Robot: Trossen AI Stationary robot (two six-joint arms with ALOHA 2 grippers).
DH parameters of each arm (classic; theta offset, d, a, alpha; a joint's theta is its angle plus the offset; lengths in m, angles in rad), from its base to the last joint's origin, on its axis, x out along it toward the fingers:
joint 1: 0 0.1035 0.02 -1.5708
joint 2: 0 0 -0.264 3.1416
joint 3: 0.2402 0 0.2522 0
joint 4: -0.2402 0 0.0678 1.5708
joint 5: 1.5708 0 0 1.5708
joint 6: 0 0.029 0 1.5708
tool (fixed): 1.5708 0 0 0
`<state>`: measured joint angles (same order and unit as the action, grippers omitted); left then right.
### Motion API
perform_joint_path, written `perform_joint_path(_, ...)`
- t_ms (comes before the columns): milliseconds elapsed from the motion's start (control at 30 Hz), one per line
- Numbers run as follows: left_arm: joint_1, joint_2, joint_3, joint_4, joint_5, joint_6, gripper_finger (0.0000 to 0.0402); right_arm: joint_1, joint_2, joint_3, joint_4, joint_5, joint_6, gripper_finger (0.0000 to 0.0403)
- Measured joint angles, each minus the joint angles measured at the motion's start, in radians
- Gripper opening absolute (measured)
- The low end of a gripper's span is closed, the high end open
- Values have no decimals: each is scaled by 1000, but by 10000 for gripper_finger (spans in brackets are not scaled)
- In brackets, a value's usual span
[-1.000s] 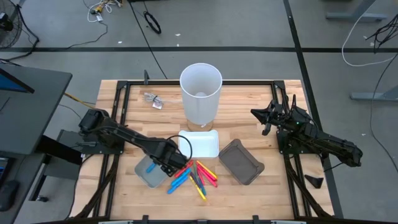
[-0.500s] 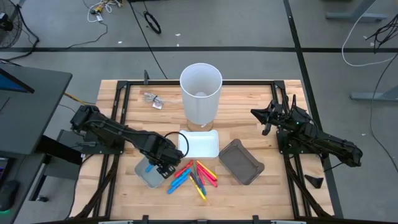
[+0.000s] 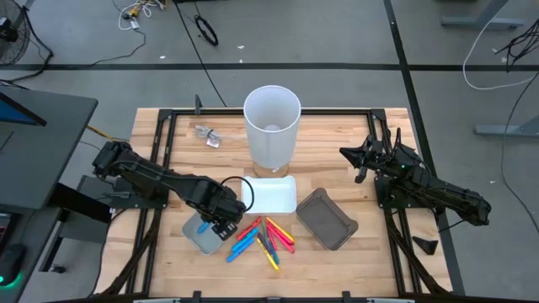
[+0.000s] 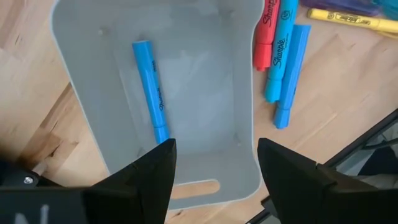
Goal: Pick & Place Markers
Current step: Put the bottom blue highlighter pen in the gray bin
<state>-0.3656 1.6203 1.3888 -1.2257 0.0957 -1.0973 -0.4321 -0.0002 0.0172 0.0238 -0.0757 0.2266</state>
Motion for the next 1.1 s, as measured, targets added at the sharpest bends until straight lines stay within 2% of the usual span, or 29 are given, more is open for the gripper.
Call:
perform_joint_path(500,-43,75,10,46,20,-135,233,0,0,0,0,0,0,24)
perform_joint_path(1100,-65,324,389,-14,-33,-121,233,0,0,0,0,0,0,24)
